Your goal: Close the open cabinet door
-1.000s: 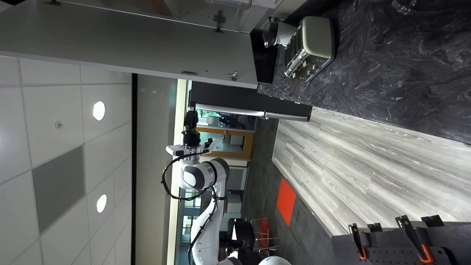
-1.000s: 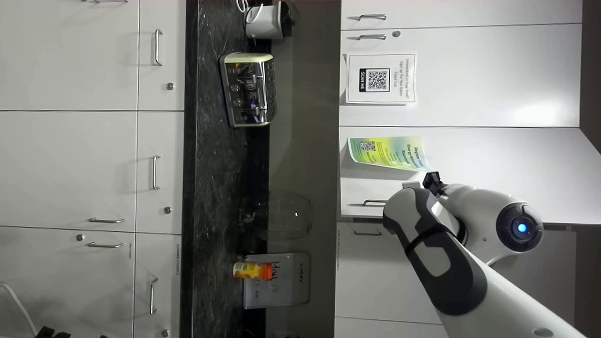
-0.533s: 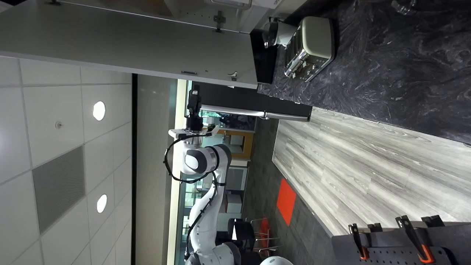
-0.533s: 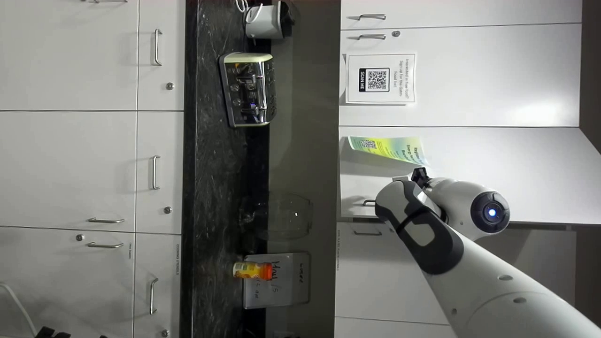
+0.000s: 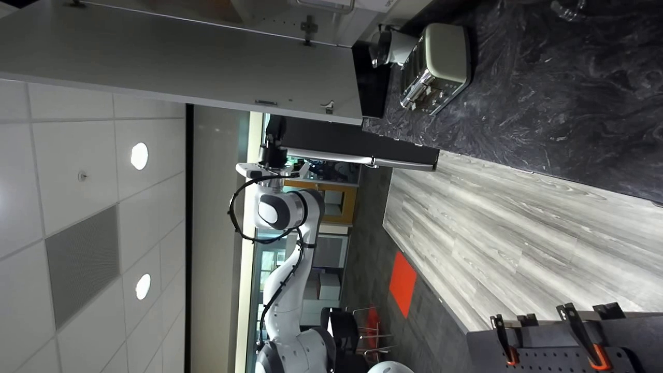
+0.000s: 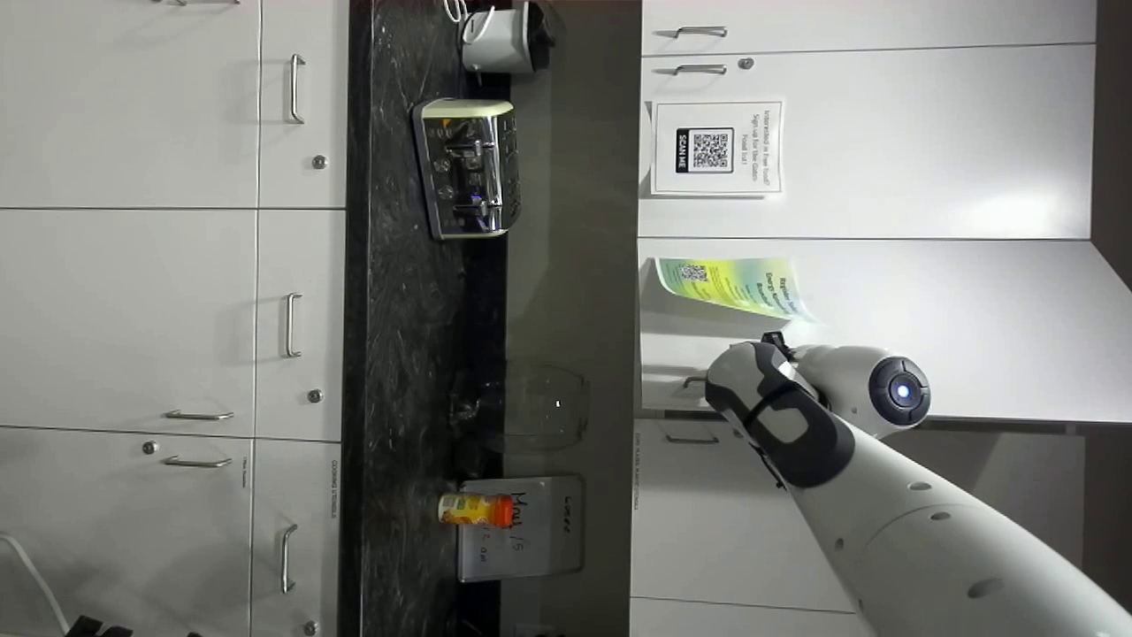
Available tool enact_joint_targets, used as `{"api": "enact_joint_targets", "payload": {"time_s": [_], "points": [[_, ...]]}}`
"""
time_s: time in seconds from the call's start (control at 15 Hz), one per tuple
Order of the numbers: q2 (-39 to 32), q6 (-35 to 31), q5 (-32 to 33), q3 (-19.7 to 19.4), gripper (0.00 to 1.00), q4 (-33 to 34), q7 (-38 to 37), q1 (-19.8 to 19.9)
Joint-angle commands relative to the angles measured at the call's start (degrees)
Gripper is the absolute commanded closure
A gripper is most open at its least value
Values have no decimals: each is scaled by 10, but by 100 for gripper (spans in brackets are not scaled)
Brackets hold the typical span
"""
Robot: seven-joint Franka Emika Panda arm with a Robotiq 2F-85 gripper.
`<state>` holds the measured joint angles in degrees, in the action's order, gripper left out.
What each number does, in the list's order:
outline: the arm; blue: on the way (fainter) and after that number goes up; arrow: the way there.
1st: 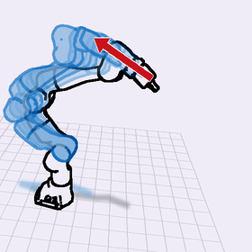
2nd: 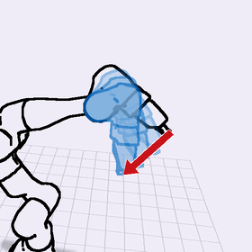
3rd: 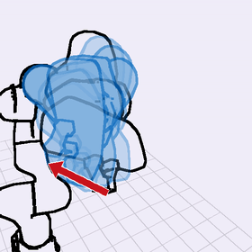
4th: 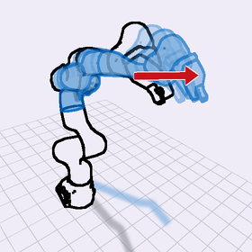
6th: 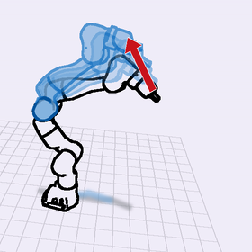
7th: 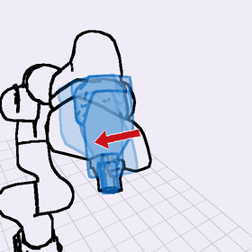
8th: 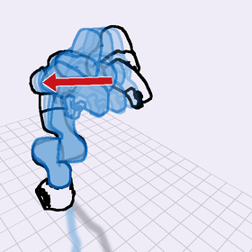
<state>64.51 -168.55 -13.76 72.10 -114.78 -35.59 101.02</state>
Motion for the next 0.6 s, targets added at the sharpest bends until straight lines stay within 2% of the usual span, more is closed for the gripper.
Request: {"api": "enact_joint_targets", "payload": {"time_s": [0.0, 0.53], "points": [[-24, 51, 6, -4, 100, 19, 2, 8], [-29, 83, 10, -25, 100, 13, -19, 34]]}}
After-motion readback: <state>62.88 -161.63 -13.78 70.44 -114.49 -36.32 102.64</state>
